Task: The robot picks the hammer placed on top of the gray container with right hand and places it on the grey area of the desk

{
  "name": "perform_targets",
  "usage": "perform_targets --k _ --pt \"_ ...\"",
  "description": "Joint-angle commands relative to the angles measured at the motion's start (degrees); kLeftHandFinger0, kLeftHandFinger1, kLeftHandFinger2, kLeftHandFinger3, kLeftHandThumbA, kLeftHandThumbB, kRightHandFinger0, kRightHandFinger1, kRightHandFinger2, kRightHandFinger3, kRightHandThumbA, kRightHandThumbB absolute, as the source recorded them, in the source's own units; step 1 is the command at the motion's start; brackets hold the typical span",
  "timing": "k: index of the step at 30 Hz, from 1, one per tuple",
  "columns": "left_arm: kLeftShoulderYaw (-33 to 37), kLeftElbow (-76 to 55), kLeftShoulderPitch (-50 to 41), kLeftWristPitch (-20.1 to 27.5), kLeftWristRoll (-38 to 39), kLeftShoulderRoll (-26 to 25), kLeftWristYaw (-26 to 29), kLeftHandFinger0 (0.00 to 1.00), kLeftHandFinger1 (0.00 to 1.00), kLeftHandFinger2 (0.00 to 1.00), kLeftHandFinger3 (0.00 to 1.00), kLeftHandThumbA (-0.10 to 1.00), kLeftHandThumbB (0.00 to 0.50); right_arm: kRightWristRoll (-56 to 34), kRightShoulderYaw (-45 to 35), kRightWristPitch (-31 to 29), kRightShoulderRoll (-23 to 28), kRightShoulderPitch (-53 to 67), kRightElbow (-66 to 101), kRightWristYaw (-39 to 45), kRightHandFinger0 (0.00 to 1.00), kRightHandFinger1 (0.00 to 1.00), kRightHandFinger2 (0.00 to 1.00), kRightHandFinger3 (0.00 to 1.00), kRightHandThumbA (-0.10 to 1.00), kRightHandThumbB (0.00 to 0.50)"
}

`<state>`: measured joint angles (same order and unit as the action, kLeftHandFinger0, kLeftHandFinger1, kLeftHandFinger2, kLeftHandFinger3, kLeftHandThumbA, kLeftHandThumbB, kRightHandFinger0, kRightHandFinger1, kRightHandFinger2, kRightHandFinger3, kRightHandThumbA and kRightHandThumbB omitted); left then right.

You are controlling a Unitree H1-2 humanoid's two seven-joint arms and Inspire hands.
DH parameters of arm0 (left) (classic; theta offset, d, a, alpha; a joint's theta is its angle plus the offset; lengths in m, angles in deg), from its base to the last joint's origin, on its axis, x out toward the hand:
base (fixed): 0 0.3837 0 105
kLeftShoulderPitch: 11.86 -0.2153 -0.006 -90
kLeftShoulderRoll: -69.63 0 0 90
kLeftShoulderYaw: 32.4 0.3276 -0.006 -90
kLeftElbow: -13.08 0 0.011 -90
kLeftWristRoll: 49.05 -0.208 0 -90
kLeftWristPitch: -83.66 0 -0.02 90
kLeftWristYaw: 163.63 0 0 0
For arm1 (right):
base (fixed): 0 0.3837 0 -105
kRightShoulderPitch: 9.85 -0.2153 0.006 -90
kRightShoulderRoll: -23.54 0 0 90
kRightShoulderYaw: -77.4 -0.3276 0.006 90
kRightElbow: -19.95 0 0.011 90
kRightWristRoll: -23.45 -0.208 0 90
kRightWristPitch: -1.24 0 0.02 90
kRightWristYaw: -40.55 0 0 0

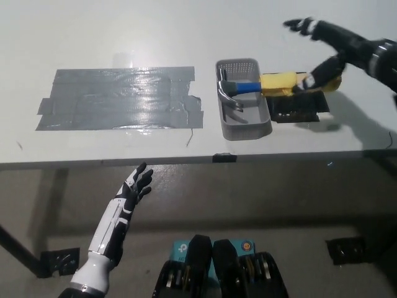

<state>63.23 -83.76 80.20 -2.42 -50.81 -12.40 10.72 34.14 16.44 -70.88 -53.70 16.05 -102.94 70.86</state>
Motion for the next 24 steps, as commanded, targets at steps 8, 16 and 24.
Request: perform_targets --k 8,16,24 --pt "-0.61 -1.85 -0.7 2.02 -0.91 -1.86 -0.46 1.0 1.0 1.0 1.0 0.99 0.146 7.25 6.46 -3.42 -6.77 -15.24 -20.4 7.5 1.0 1.0 1.0 1.0 1.0 0.356" --pt "-0.25 -2.43 -0.88 1.85 -0.47 -2.09 -0.86 1.0 1.0 1.0 1.0 0.99 0.139 10.77 7.35 -3.32 -7.99 -16.04 -24.11 5.85 1.0 1.0 1.0 1.0 1.0 0.325" --pt "0.12 -2.37 -1.02 1.89 -0.56 -2.25 -1.11 1.0 1.0 1.0 1.0 0.98 0.131 15.23 8.98 -4.13 -9.11 -16.38 -28.82 3.39 1.0 1.0 1.0 1.0 1.0 0.328"
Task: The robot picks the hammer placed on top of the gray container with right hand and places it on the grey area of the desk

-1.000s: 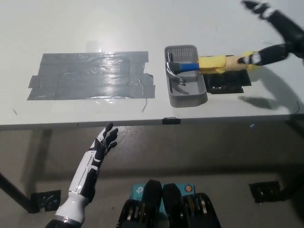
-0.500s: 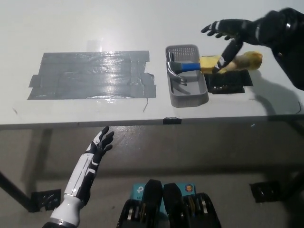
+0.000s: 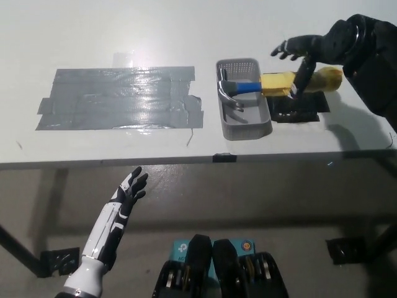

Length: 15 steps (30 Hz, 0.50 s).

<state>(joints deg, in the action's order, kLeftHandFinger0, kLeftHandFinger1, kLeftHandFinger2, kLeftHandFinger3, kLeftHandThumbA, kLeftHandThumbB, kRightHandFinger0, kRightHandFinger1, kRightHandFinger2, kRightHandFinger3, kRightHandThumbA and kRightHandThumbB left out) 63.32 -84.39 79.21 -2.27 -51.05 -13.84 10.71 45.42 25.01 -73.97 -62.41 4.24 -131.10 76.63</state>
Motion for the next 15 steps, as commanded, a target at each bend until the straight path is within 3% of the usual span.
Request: perform_targets --k 1,8,15 --pt "0.03 -1.84 0.01 1.55 -0.17 -0.93 -1.25 1.0 1.0 1.0 1.0 0.98 0.13 4.03 0.33 -1.61 -0.41 -4.7 -1.17 -2.46 1.0 1.0 1.0 1.0 0.99 0.321" --pt "0.05 -1.56 0.23 1.94 0.13 -1.33 -1.48 1.0 1.0 1.0 1.0 0.98 0.125 4.26 -0.74 -3.88 -0.43 -6.28 -4.35 -1.86 1.0 1.0 1.0 1.0 1.0 0.279" --pt "0.54 -1.22 0.13 1.78 0.39 -1.09 -1.73 1.0 1.0 1.0 1.0 0.98 0.138 5.44 -0.87 -4.45 -0.36 -4.78 -4.19 -2.02 1.0 1.0 1.0 1.0 0.99 0.29"
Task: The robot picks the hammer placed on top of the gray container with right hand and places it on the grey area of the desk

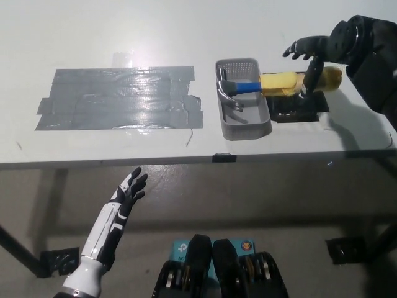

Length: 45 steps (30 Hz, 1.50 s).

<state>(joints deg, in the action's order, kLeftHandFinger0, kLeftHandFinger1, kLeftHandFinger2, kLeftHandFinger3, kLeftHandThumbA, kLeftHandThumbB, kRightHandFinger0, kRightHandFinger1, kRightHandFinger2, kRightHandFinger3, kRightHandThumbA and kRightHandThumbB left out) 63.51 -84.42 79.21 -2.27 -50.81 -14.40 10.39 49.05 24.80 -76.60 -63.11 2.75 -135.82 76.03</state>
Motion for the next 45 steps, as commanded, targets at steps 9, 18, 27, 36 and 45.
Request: perform_targets --k 9,18,27,36,45 --pt "0.41 -1.96 -0.17 0.61 0.66 -0.48 -1.63 1.0 1.0 1.0 1.0 0.97 0.13 2.96 -0.97 -1.57 -1.8 -2.98 -3.05 -3.67 1.0 1.0 1.0 1.0 0.97 0.29" --pt "0.18 -1.53 0.06 1.61 0.58 -0.85 -2.25 1.0 1.0 1.0 1.0 0.97 0.118 3.66 -1.33 -1.11 -4.59 -3.26 -7.59 -6.57 1.0 1.0 1.0 1.0 0.96 0.322" --pt "0.09 -1.7 0.3 1.45 0.82 -0.8 -2.52 1.0 1.0 1.0 1.0 0.97 0.119 4.28 -1.2 -1.7 -6.65 -4.53 -9.68 -8.42 1.0 1.0 1.0 1.0 0.96 0.337" --pt "-0.19 -2.05 0.4 1.11 0.6 -0.99 -3.03 1.0 1.0 1.0 1.0 0.98 0.131 4.56 -1.41 -2.26 -7.4 -4.61 -11.22 -9.37 1.0 1.0 1.0 1.0 0.93 0.339" --pt "-0.09 -2.09 0.39 0.99 0.45 -1.01 -3.09 1.0 1.0 1.0 1.0 0.99 0.14 6.68 -1.16 -5.05 -8.01 -1.56 -10.45 -24.87 0.3 0.38 0.47 0.77 0.05 0.214"
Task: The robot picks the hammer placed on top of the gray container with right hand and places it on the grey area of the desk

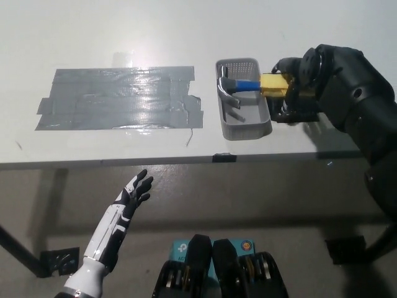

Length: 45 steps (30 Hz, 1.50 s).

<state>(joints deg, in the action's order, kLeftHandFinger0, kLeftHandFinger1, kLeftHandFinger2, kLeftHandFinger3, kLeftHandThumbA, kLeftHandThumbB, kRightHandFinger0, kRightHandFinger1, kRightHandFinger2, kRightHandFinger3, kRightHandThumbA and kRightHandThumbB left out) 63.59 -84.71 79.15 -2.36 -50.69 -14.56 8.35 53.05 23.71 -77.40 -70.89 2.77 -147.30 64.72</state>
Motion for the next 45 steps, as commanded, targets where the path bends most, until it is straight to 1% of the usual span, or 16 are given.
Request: perform_targets --k 1,3,5,7,13,16,18,21,24,25,26,28,31,35,37,45 --pt "-0.16 -1.81 0.45 1.01 0.36 -0.91 -1.13 1.0 1.0 1.0 1.0 0.99 0.141 3.81 0.82 -5.12 -0.16 -0.98 1.2 -16.25 0.01 0.21 0.43 0.61 -0.09 0.197" --pt "0.02 -1.68 0.7 1.1 0.21 -1.03 -1.32 1.0 1.0 1.0 1.0 0.99 0.137 5.1 1.69 -6.47 0.08 0.23 1.52 -21.59 0.0 0.09 0.33 0.29 -0.1 0.198" --pt "0.03 -1.88 0.68 0.9 0.31 -1.13 -1.45 1.0 1.0 1.0 1.0 0.99 0.138 5.24 1.73 -6.87 0.08 0.88 1.6 -23.61 0.0 0.22 0.51 0.21 -0.1 0.193" --pt "-0.08 -2.14 0.72 0.38 0.51 -1.15 -1.46 1.0 1.0 1.0 1.0 0.99 0.146 5.05 1.37 -7.78 0.19 1.65 1.79 -25.41 0.01 0.38 0.74 0.41 -0.1 0.191" --pt "-0.16 -2.15 0.91 0.52 0.31 -1.29 -1.4 1.0 1.0 1.0 1.0 0.99 0.142 4.65 0.79 -10.12 0.52 2.3 1.52 -28.48 0.0 0.46 0.82 0.84 -0.1 0.163" --pt "-0.08 -2.11 0.82 0.56 0.09 -1.37 -1.42 1.0 1.0 1.0 1.0 0.99 0.126 4.24 0.12 -10.93 0.6 2.47 1.23 -29.58 0.05 0.52 0.89 0.93 -0.08 0.115" --pt "-0.07 -2.0 0.85 0.8 0.09 -1.44 -1.47 1.0 1.0 1.0 1.0 0.99 0.116 4.56 0.17 -11.53 0.72 2.59 1.2 -30.69 0.08 0.54 0.89 0.93 0.03 0.109" --pt "0.01 -1.93 0.95 0.78 0.09 -1.5 -1.56 1.0 1.0 1.0 1.0 0.99 0.113 4.07 -0.53 -11.96 0.94 2.46 1.16 -31.67 0.08 0.48 0.73 0.71 0.17 0.127" --pt "0.11 -1.86 1.06 0.88 0.06 -1.56 -1.62 1.0 1.0 1.0 1.0 0.99 0.103 2.74 -2.45 -13.91 1.41 2.17 1.61 -33.61 0.03 0.38 0.62 0.56 0.09 0.136" --pt "0.11 -1.87 1.14 0.78 0.21 -1.55 -1.68 1.0 1.0 1.0 1.0 0.99 0.102 1.63 -3.77 -15.0 1.52 1.94 1.63 -33.98 0.0 0.36 0.62 0.55 -0.01 0.118" --pt "0.14 -1.83 1.16 0.87 0.16 -1.64 -1.73 1.0 1.0 1.0 1.0 0.99 0.102 0.17 -5.58 -15.43 1.54 1.41 1.57 -33.6 0.0 0.37 0.66 0.57 -0.08 0.111" --pt "-0.02 -1.78 1.17 0.84 0.49 -1.73 -1.78 1.0 1.0 1.0 1.0 0.99 0.102 -1.92 -8.58 -15.67 1.68 -0.16 1.82 -32.43 0.03 0.49 0.82 0.81 -0.1 0.113" --pt "-0.01 -1.91 1.25 0.67 0.47 -1.84 -1.87 1.0 1.0 1.0 1.0 0.99 0.098 -1.83 -10.98 -17.0 2.26 -2.17 2.56 -31.83 0.03 0.48 0.82 0.87 -0.1 0.094" --pt "0.08 -1.53 1.47 1.51 0.12 -2.02 -2.1 1.0 1.0 1.0 1.0 1.0 0.085 -2.34 -13.61 -15.93 2.62 -5.16 4.12 -29.87 0.04 0.5 0.84 0.88 -0.1 0.129" --pt "-0.05 -1.25 1.4 1.88 0.51 -2.08 -2.37 1.0 1.0 1.0 1.0 0.98 0.082 -2.14 -14.05 -15.64 2.55 -6.0 4.83 -29.08 0.05 0.52 0.83 0.91 -0.1 0.098" --pt "0.12 -2.13 1.12 0.31 0.19 -1.74 -2.37 1.0 1.0 1.0 1.0 0.97 0.087 -1.08 -14.13 -16.76 -0.49 -8.66 5.05 -29.38 0.04 0.47 0.82 0.87 -0.1 0.123"
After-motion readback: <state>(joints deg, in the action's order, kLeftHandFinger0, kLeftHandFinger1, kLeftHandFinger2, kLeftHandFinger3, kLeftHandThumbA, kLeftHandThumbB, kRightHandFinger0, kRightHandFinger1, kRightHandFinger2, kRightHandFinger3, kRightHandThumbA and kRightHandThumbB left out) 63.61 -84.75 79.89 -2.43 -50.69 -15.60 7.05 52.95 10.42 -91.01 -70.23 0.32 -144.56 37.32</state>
